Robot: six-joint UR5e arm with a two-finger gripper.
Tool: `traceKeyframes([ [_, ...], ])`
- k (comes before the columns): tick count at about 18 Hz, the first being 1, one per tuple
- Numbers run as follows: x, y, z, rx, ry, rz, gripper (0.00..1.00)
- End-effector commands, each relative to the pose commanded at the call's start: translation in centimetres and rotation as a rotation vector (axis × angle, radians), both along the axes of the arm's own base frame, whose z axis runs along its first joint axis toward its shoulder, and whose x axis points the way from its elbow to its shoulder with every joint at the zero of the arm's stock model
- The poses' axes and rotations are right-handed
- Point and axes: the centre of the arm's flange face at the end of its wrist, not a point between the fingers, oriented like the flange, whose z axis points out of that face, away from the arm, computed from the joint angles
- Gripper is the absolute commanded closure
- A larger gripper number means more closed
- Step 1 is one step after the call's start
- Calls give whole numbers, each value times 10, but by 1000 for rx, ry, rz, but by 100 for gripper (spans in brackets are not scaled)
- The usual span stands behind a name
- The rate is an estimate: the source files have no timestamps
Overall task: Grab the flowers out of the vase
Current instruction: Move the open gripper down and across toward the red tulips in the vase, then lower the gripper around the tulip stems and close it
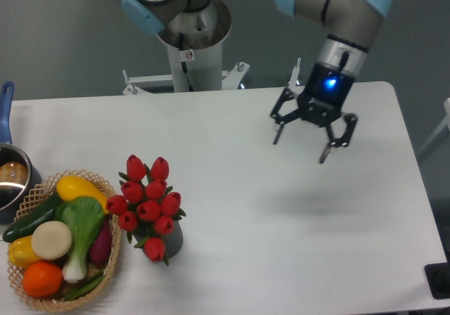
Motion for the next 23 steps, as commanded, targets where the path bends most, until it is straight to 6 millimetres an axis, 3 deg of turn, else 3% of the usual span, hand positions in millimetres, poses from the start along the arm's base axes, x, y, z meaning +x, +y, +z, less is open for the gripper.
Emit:
traceKeyframes([
  [5,20,31,-9,25,7,-77,0],
  [15,82,93,-29,22,-11,-230,0],
  [23,109,117,-45,43,14,-293,0],
])
